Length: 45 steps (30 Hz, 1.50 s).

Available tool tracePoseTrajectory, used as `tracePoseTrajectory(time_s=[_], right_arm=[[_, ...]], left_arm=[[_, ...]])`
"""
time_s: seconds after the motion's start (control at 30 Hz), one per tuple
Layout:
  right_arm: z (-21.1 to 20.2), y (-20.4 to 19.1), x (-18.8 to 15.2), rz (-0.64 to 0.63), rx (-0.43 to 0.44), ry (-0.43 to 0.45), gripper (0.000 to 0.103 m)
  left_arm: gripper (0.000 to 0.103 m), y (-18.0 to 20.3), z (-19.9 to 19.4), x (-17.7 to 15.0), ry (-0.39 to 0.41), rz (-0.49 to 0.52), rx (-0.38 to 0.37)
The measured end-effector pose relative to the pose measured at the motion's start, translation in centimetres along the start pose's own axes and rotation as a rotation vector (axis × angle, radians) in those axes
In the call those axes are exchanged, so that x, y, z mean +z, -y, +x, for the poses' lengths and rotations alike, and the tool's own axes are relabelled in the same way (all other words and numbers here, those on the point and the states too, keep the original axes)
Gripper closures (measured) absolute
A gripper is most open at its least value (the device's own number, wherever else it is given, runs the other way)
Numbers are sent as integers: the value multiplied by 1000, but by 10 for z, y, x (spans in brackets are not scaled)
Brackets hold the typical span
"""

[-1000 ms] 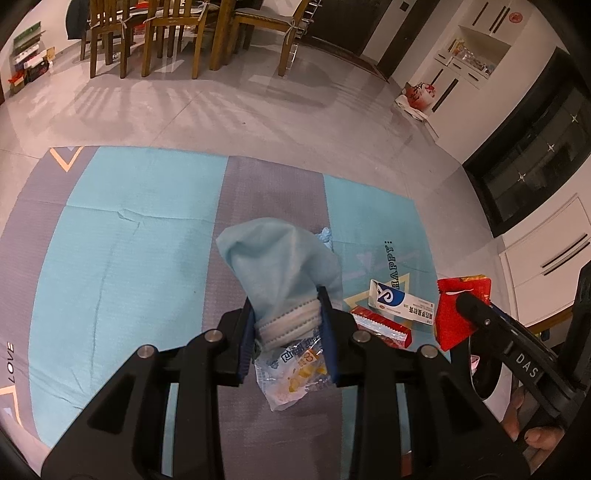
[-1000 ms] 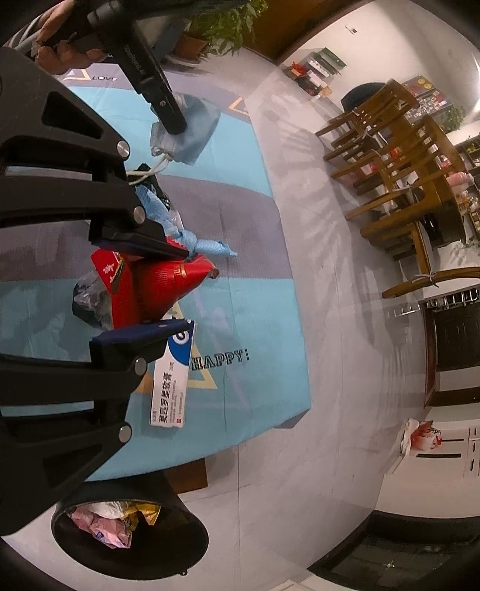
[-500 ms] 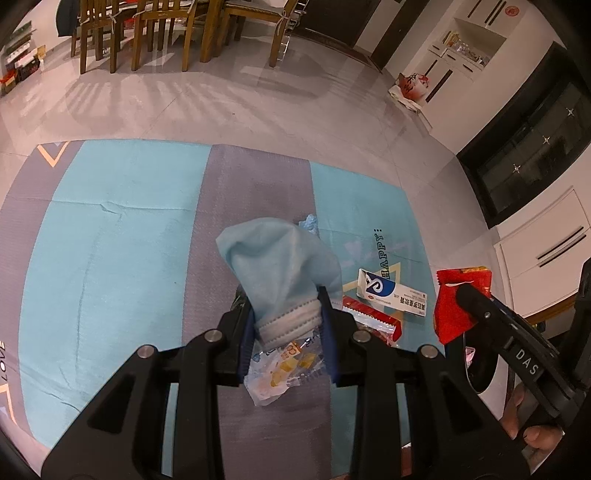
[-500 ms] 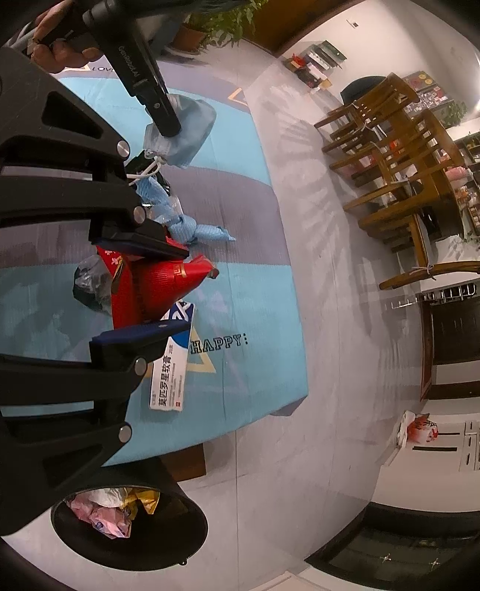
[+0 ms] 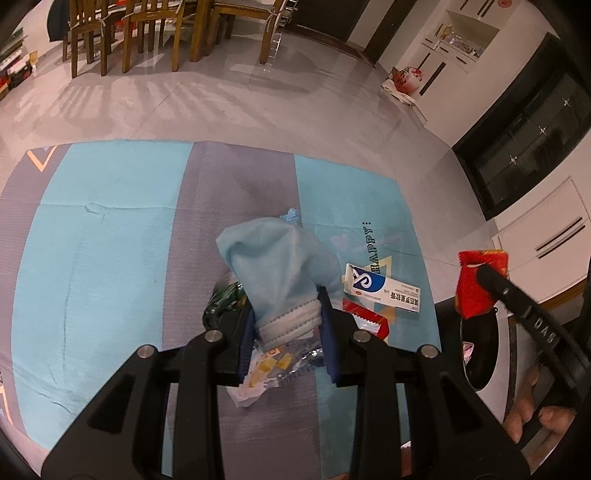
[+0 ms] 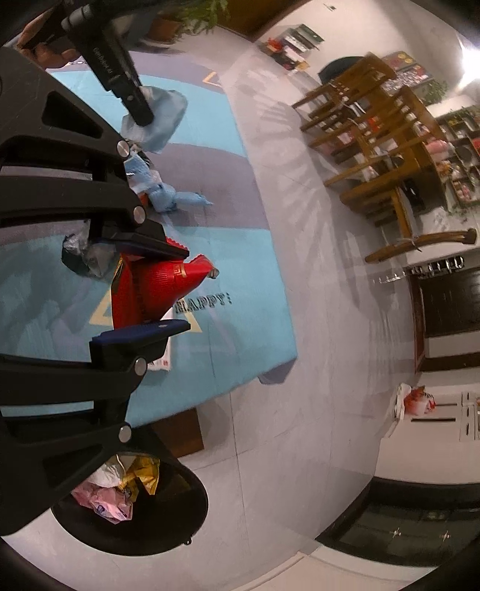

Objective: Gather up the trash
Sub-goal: 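Carry the face mask and red snack bag over the black bin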

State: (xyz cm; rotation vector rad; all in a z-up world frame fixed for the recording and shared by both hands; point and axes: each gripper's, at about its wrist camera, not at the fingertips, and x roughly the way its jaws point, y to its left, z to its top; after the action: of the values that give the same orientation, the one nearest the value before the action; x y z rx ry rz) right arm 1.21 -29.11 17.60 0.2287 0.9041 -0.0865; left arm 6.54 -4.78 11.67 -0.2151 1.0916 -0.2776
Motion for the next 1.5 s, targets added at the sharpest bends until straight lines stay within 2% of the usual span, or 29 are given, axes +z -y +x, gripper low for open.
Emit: tracePoseTrajectory(time_s=[0.27, 0.4, 0.5, 0.6, 0.77, 0.93, 1.07, 1.17, 1.3, 1.43, 1.5], right_arm=[[-19, 39, 10, 109, -12, 54, 70], [-36, 68, 13, 170, -52, 104, 70], [-47, 89, 14, 202, -139, 149, 70], [-53, 109, 13, 227, -173, 162, 70], [-65, 154, 9, 305, -223, 173, 70], [-69, 188, 0, 382, -252, 161, 70], [-69, 203, -3, 383, -341, 156, 70], [-67, 217, -6, 424, -311, 142, 70], [-56, 229, -7, 460, -317, 99, 70], [-46, 234, -7, 493, -280, 62, 70], [-45, 236, -8, 493, -288, 54, 70]], left_arm=[[71, 21, 2, -5, 3, 28, 2], [72, 46, -4, 3, 7, 33, -51], [71, 75, -18, 13, 60, 58, -106], [71, 108, -28, 18, 114, 106, -146], [71, 156, -25, 13, 140, 170, -215], [71, 202, -3, -6, 91, 248, -274], [71, 227, 14, -17, 53, 308, -274], [71, 239, 28, -24, 26, 331, -258], [71, 256, 51, -32, -34, 318, -302], [71, 274, 74, -40, -72, 361, -293], [71, 279, 81, -42, -85, 373, -294]])
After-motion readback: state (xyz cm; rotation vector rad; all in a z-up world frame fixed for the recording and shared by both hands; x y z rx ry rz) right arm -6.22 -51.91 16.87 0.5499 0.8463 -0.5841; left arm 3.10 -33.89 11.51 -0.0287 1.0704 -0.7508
